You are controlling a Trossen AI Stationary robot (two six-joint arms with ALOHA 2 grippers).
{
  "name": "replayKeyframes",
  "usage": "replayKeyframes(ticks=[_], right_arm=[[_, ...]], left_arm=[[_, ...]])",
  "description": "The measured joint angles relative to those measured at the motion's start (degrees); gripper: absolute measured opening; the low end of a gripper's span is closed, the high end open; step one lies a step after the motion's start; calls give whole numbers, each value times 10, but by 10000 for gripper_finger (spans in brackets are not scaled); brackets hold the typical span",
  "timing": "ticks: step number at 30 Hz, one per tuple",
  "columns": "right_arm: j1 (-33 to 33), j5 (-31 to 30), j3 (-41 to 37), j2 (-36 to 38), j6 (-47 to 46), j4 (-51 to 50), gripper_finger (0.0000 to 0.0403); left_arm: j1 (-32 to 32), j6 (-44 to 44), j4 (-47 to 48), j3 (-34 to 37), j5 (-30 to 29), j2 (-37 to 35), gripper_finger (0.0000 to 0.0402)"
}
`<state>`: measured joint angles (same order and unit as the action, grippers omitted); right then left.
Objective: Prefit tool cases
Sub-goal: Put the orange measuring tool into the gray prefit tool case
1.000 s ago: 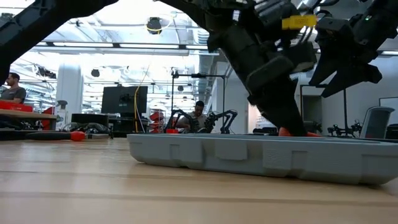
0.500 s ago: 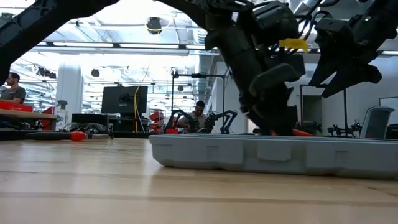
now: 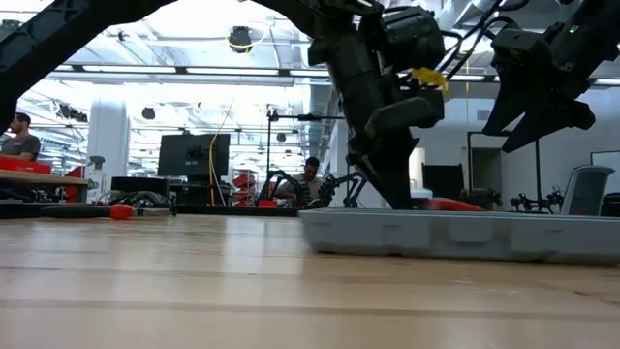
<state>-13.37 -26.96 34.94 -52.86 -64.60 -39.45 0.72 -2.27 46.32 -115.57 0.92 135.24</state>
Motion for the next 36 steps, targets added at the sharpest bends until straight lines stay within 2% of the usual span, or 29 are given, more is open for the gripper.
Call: replayKeyframes(ticks=[5, 8, 10, 13, 16, 18, 21, 26, 30, 36], right_arm=[[-7, 28, 0, -2, -12, 1, 238], [-20, 33, -11, -11, -29, 4, 219], [-26, 39, -26, -18, -50, 27, 189], [-30, 47, -58, -29, -76, 77, 121], [-29, 48, -77, -39, -61, 168, 40], [-20, 48, -81, -51, -42, 200, 12], [6, 55, -82, -81, -31, 222, 13], [59, 122, -82, -147, 39, 315, 5], [85, 142, -81, -192, 47, 385, 5], [92, 186, -80, -233, 33, 389, 3]], left_arm=[[-11, -25, -3, 5, 1, 0, 22], [-16, -31, -26, 5, 2, 0, 2], [-16, -41, -46, 5, 0, 0, 3], [-16, -52, -65, 5, 8, 0, 0], [-19, -52, -64, 5, 17, 0, 1], [-22, -51, -47, 5, 12, -3, 0], [-24, -48, -19, 4, -10, -10, 0], [-26, -42, -7, 4, -27, -9, 0], [-27, -38, -1, 5, -94, -9, 0], [-13, -7, -6, 21, -114, -6, 0]])
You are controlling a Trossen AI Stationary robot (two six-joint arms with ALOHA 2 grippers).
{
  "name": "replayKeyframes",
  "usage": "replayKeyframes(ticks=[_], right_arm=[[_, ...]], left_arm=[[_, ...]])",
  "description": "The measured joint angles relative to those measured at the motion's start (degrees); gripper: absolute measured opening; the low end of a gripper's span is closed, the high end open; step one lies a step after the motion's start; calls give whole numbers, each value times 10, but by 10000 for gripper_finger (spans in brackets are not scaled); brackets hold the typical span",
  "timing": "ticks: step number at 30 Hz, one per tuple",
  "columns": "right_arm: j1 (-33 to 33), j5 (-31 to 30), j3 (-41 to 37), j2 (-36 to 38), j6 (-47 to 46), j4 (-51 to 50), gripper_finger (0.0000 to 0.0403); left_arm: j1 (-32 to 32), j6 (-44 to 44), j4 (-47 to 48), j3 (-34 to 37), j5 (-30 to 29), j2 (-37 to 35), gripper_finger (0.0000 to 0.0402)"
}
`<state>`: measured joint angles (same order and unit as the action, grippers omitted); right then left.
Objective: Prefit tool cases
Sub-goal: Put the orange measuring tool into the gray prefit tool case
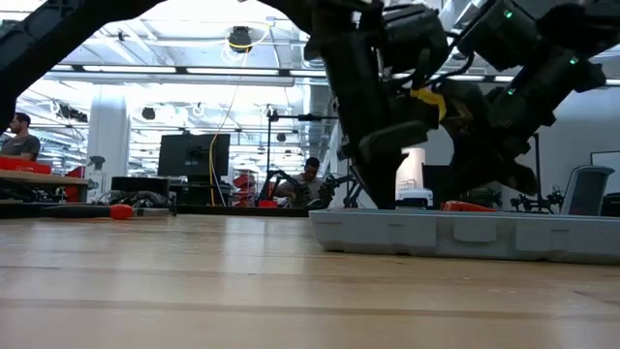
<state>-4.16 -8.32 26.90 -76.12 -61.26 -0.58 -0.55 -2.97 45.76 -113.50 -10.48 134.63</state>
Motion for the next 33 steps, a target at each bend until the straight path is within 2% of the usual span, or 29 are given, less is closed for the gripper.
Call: replayKeyframes(ticks=[2, 9, 17, 20, 26, 30, 33], right_arm=[[-14, 4, -2, -4, -5, -17, 2], [-51, -9, -3, 9, -41, -75, 1], [-72, -18, -2, 73, -47, 18, 1], [-63, -19, -20, 94, -43, 119, 1], [-33, -22, -149, 76, -106, 477, 1], [-28, -26, -194, 48, -130, 581, 0], [-15, -26, -199, 28, -129, 627, 0]], left_arm=[[7, -2, -44, 24, 1, -3, 0], [13, -14, -57, 82, 34, -10, 0], [0, -18, -51, 86, 44, -27, 0], [-1, -19, -46, 89, 45, -41, 0], [0, -24, -52, 89, 42, -87, 0], [-2, -25, -75, 90, 56, -112, 0], [-1, -40, -161, 123, 93, -142, 0]])
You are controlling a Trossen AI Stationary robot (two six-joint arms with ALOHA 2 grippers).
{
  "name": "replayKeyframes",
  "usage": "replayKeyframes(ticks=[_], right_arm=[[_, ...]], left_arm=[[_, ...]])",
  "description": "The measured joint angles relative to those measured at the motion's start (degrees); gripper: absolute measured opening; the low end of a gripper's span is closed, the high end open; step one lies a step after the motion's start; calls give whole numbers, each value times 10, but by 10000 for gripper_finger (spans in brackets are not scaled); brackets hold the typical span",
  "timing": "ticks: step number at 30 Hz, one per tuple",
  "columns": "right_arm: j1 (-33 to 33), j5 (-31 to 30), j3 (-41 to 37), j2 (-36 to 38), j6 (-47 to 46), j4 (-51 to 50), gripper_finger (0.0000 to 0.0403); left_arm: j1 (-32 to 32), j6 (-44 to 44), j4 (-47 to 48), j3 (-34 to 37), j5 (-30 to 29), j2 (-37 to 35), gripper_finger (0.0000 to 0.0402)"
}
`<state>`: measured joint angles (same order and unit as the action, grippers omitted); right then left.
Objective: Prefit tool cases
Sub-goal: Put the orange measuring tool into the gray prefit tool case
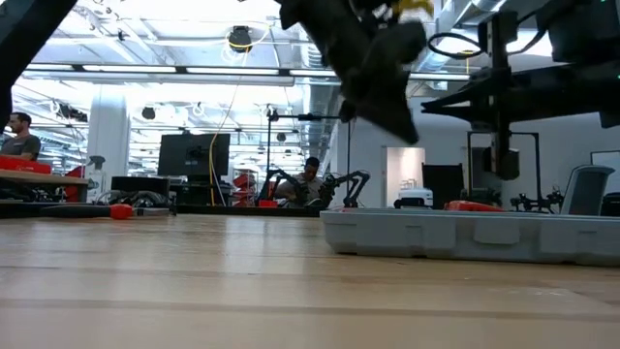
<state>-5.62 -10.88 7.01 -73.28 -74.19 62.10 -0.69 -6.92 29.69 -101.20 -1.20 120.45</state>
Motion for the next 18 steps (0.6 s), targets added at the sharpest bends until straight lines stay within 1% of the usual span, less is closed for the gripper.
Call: replayKeyframes(ticks=[4, 7, 13, 16, 18], right_arm=[[15, 8, 3, -29, 9, 45, 0], [24, 20, 7, -59, 7, 60, 0], [25, 44, 45, -136, 7, 110, 0], [29, 64, 69, -176, 7, 117, 0], [32, 68, 78, -201, 7, 144, 0]], left_arm=[[0, -25, -112, 81, 38, -49, 0], [0, -38, -153, 141, 39, -90, 0], [1, -63, -169, 237, 8, -152, 0], [1, -79, -168, 260, 5, -156, 0], [0, -89, -169, 270, 5, -155, 0]])
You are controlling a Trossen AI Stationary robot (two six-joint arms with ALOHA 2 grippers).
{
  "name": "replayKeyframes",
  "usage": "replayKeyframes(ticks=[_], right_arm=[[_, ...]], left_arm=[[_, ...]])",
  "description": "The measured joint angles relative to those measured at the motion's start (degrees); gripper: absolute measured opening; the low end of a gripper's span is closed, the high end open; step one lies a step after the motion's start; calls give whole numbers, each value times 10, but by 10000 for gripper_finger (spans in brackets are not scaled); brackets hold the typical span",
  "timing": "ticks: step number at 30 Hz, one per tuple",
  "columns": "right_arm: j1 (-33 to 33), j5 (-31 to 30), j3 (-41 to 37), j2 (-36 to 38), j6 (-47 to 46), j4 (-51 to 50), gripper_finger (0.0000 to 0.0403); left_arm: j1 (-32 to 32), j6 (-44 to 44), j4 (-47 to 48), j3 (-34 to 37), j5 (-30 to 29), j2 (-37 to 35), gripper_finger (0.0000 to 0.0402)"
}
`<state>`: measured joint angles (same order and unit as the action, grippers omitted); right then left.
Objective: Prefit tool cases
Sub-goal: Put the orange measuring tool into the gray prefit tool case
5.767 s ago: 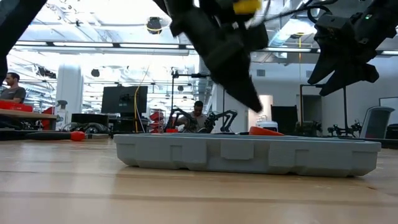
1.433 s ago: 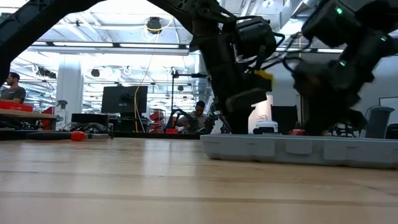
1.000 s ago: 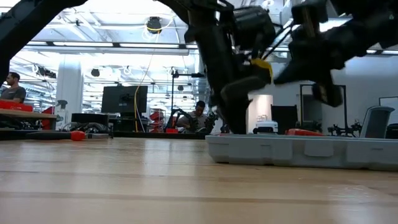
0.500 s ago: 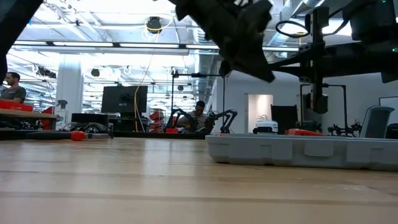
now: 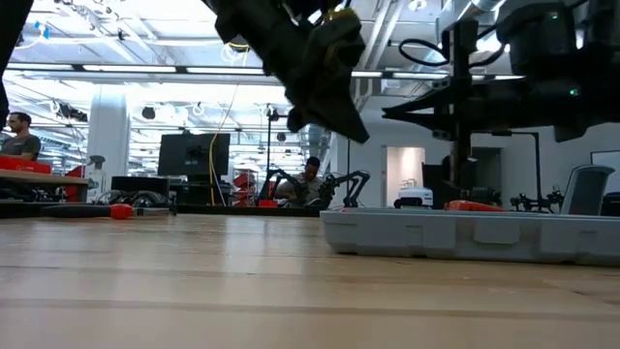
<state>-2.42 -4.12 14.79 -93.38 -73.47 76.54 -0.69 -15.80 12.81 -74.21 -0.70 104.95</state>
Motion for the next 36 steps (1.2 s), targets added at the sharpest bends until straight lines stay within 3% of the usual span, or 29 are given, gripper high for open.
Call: replayKeyframes(ticks=[6, 12, 19, 32, 36], right_arm=[[19, 25, 13, -66, -25, 35, 0], [-3, 26, 6, -91, -50, 48, 0], [-2, 18, 8, -81, -30, 133, 0], [0, -35, -89, -9, -15, 119, 0], [0, -33, -96, -19, -61, 76, 0]], left_arm=[[-7, -6, -19, 14, 2, 1, 0], [-8, -7, -18, 14, 4, 2, 0], [-8, 2, -19, 14, 2, 2, 0], [-8, 9, -18, 13, 1, 2, 0], [-6, 19, -19, 13, 1, 2, 0]])
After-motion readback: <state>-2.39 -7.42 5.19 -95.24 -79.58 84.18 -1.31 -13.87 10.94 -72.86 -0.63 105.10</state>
